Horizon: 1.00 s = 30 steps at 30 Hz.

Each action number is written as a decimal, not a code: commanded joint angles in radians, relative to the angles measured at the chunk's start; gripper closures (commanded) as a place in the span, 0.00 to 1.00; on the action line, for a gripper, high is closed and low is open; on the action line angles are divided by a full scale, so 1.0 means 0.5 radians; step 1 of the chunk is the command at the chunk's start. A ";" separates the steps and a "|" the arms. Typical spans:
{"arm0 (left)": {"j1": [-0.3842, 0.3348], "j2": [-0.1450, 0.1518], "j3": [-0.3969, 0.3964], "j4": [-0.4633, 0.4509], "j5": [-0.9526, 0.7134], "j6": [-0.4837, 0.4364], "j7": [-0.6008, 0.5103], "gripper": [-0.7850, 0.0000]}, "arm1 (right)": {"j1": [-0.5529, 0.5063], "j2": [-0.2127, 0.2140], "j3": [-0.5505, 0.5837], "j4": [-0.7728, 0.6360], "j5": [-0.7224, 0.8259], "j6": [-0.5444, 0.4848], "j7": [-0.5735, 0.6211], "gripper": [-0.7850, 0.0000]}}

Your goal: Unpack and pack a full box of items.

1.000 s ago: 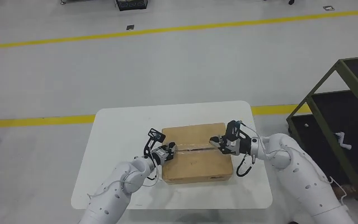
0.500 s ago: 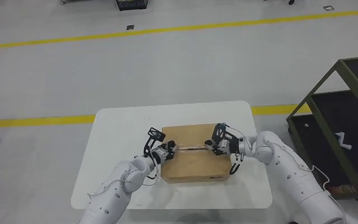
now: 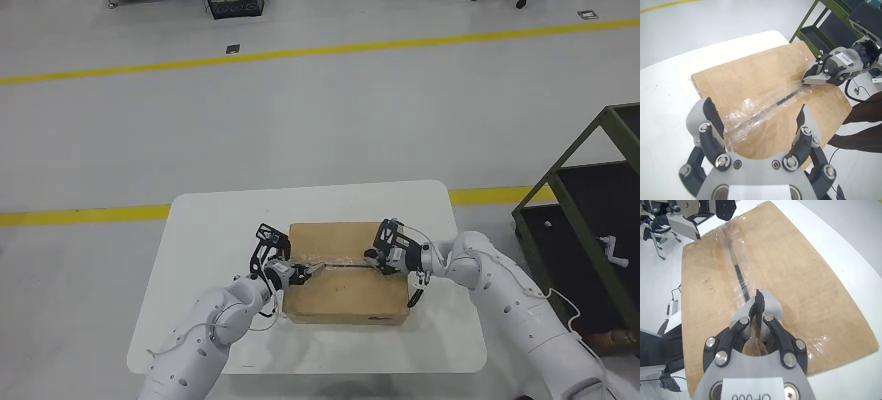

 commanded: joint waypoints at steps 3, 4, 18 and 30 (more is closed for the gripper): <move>0.026 0.008 -0.045 -0.046 -0.021 -0.010 0.012 0.00 | 0.007 0.005 0.018 -0.027 -0.011 -0.011 0.007 1.00; 0.035 0.011 -0.059 -0.059 -0.025 -0.009 0.017 0.00 | 0.002 0.010 0.032 -0.040 -0.011 -0.018 0.005 1.00; 0.155 0.037 -0.202 -0.196 -0.048 0.040 0.061 0.00 | -0.169 0.116 0.307 -0.405 0.044 -0.075 0.044 1.00; 0.221 0.044 -0.243 -0.258 -0.030 0.086 0.089 0.00 | -0.188 0.078 0.157 -0.239 -0.045 -0.045 0.050 1.00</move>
